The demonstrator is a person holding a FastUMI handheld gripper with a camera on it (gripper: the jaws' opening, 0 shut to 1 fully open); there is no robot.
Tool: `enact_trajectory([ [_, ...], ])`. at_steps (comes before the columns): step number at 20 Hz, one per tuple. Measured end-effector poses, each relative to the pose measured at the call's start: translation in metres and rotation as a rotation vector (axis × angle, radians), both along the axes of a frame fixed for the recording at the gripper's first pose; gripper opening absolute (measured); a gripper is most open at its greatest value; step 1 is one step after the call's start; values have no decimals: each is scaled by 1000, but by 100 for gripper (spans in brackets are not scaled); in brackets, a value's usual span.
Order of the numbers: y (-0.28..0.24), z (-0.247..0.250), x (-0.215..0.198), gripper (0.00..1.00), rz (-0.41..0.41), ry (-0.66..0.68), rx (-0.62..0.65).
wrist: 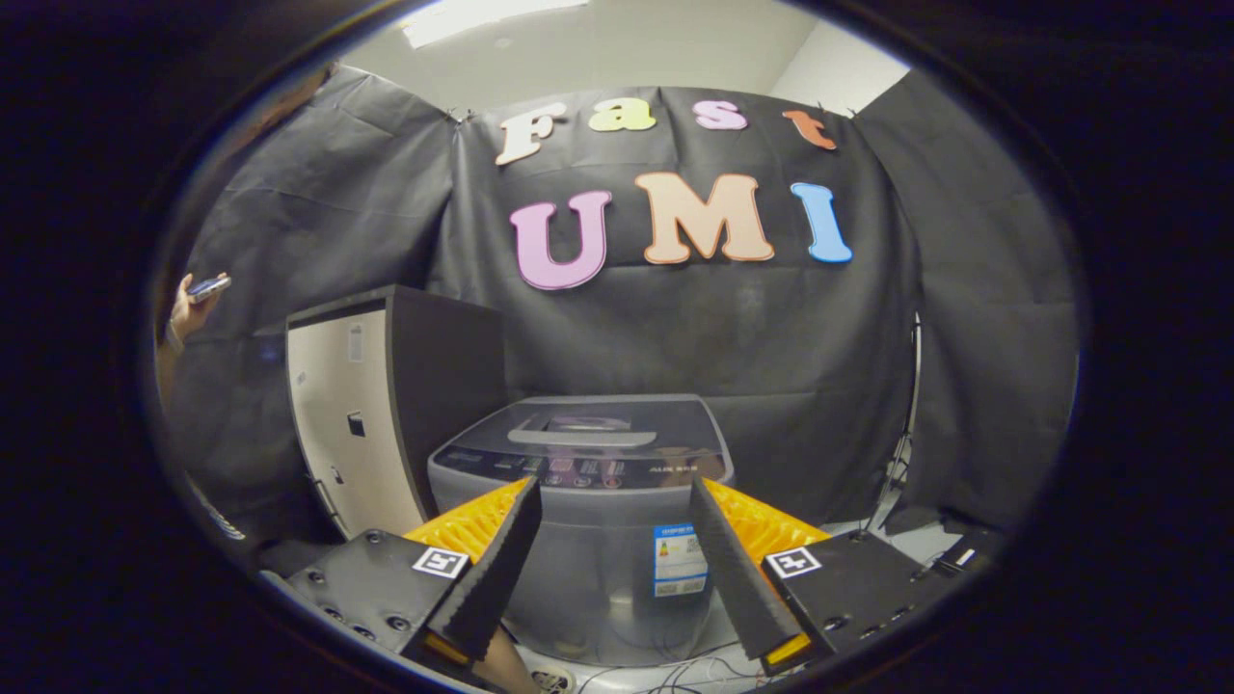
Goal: Put the clothes into the washing machine and then close the washing machine lid.
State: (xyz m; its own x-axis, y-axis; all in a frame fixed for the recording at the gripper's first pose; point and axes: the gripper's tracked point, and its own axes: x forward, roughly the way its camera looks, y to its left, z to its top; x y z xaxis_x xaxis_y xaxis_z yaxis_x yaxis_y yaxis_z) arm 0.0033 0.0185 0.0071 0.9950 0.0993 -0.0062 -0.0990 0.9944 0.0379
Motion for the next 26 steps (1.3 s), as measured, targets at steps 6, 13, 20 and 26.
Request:
enact_trajectory([
  [6,-1,-8,-4,96,-6,22,-29],
  [13,0,-1,-7,96,-3,-13,-31],
  [20,-3,-9,-8,97,-25,-11,-53],
  [26,-11,-6,-2,96,-46,-9,-33],
])
